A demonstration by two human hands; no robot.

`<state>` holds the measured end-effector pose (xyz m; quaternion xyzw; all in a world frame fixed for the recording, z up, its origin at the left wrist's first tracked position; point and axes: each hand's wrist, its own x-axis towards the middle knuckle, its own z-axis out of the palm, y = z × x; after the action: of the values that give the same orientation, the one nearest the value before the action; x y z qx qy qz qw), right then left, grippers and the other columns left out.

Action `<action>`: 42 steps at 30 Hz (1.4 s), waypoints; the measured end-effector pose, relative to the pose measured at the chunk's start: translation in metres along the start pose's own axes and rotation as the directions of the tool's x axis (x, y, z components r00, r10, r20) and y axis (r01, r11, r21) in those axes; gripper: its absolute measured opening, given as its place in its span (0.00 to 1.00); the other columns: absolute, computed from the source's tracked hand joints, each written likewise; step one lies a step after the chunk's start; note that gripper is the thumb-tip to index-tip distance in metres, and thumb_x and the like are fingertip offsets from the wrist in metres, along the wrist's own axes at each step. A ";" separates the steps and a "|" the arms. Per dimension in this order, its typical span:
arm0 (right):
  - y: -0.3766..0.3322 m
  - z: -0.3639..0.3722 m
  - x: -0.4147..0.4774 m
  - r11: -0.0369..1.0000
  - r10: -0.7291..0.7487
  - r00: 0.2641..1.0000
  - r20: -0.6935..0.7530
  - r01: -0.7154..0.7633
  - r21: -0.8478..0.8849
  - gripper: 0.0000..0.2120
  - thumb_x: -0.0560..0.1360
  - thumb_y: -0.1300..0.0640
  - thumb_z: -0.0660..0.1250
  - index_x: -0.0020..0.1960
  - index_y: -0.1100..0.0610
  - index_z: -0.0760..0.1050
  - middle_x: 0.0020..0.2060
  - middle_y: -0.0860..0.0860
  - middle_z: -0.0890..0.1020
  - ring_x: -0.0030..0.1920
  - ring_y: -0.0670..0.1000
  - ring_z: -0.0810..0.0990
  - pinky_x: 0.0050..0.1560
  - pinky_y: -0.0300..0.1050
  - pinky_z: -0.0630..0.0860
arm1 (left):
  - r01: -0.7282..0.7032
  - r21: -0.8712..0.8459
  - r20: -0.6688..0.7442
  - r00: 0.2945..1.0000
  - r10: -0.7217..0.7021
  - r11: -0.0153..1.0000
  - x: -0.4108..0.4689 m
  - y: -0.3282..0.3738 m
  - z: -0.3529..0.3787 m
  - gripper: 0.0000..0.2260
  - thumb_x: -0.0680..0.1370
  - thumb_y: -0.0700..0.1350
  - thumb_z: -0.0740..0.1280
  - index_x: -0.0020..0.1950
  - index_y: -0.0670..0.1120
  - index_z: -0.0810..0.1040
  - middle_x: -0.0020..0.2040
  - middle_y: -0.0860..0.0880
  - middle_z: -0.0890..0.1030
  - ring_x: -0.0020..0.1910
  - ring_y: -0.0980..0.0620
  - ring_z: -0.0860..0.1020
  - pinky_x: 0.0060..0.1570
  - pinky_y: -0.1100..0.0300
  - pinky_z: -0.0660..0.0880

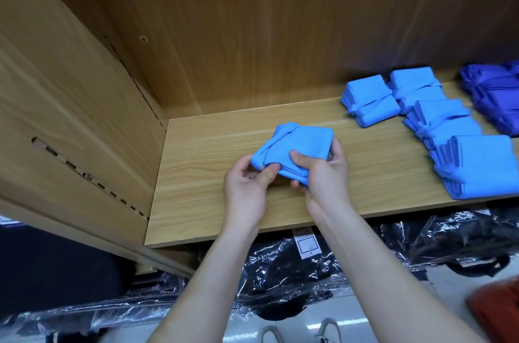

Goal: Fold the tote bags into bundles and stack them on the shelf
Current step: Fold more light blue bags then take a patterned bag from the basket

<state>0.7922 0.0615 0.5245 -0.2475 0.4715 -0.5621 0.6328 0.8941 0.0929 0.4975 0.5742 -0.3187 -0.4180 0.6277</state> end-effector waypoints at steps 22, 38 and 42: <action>-0.001 -0.011 0.020 0.349 -0.393 0.793 0.465 0.597 -0.723 0.18 0.74 0.52 0.57 0.64 0.50 0.65 0.55 0.52 0.75 0.55 0.57 0.74 0.52 0.53 0.72 | 0.082 0.244 0.246 0.959 -0.144 0.966 0.003 0.043 0.016 0.09 0.77 0.32 0.62 0.42 0.44 0.76 0.30 0.54 0.78 0.30 0.59 0.74 0.35 0.66 0.70; -0.014 -0.026 0.023 0.943 -0.154 0.952 0.265 0.222 -0.248 0.07 0.76 0.66 0.68 0.51 0.58 0.78 0.42 0.49 0.84 0.42 0.45 0.82 0.43 0.37 0.76 | -0.097 0.437 0.033 0.995 0.091 0.894 -0.004 0.038 0.010 0.28 0.64 0.43 0.81 0.56 0.54 0.69 0.50 0.55 0.77 0.46 0.56 0.79 0.50 0.61 0.76; -0.018 -0.036 0.027 0.912 -0.171 0.865 0.472 0.321 -0.258 0.09 0.67 0.62 0.72 0.47 0.56 0.79 0.40 0.47 0.83 0.42 0.45 0.80 0.44 0.38 0.76 | 0.068 0.237 0.221 0.968 -0.121 0.969 0.001 0.036 0.002 0.26 0.62 0.34 0.80 0.57 0.43 0.77 0.46 0.50 0.84 0.43 0.54 0.81 0.45 0.60 0.78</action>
<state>0.7498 0.0394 0.5156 -0.5282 0.3671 -0.4823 0.5947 0.8984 0.0907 0.5329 0.6037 -0.4080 -0.4730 0.4953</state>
